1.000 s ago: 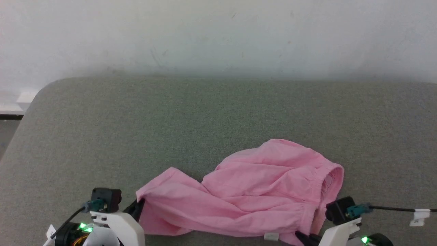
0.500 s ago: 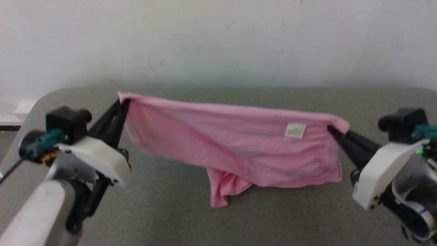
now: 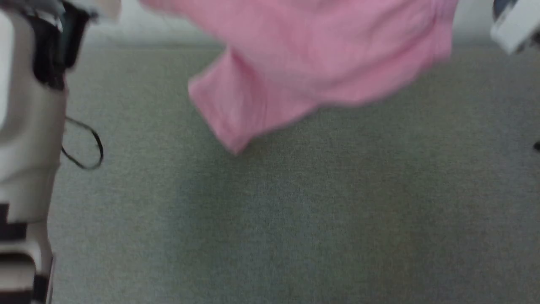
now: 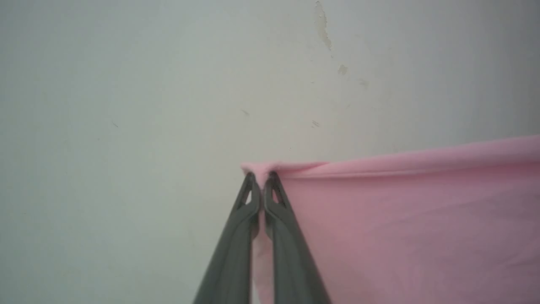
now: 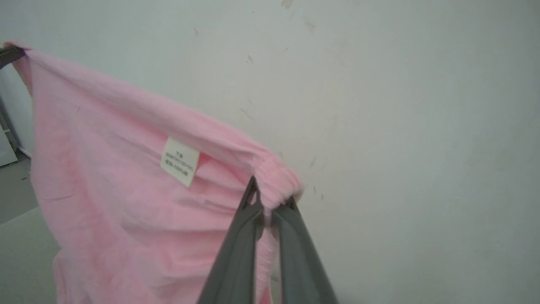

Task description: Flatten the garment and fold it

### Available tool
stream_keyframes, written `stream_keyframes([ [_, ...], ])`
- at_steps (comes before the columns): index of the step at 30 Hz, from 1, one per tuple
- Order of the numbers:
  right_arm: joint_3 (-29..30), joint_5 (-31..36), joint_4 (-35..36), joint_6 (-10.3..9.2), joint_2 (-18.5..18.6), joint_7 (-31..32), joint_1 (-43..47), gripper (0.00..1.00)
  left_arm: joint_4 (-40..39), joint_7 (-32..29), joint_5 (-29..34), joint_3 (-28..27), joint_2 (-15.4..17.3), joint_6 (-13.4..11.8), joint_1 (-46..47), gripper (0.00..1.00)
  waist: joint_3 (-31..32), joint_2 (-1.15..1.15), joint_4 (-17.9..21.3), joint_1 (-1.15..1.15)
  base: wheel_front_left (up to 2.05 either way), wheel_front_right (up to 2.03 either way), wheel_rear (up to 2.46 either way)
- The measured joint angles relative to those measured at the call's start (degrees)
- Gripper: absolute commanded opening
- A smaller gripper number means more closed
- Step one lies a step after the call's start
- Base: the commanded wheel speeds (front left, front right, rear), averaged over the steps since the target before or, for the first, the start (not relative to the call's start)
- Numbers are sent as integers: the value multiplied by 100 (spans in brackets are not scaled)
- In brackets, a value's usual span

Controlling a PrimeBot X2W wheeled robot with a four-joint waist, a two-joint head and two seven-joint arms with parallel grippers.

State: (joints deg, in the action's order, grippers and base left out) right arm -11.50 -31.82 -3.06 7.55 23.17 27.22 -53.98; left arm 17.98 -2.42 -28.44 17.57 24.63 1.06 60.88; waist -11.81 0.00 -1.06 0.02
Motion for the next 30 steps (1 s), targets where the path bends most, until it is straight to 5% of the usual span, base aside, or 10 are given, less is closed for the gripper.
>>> stream_keyframes([
  [8,-542,59,-1549,0,-14,-1360,-1624,0,1786,1101,430,171,-444,140,1560,0,-837,0,46,0,0,0,0],
  [16,-1212,-58,-3008,-1,-453,-2437,-1797,0,3232,1577,472,325,-833,245,1724,0,-1321,0,107,0,0,0,0],
  [23,-1934,-480,-3767,-1,-676,-3133,-764,0,3855,1709,314,308,-1196,367,527,0,-1217,0,122,-2,0,0,0],
  [30,-2458,-821,-3502,-1,-570,-3782,914,0,3016,1715,322,-30,-1195,287,-1585,0,-691,0,81,-4,0,0,0],
])
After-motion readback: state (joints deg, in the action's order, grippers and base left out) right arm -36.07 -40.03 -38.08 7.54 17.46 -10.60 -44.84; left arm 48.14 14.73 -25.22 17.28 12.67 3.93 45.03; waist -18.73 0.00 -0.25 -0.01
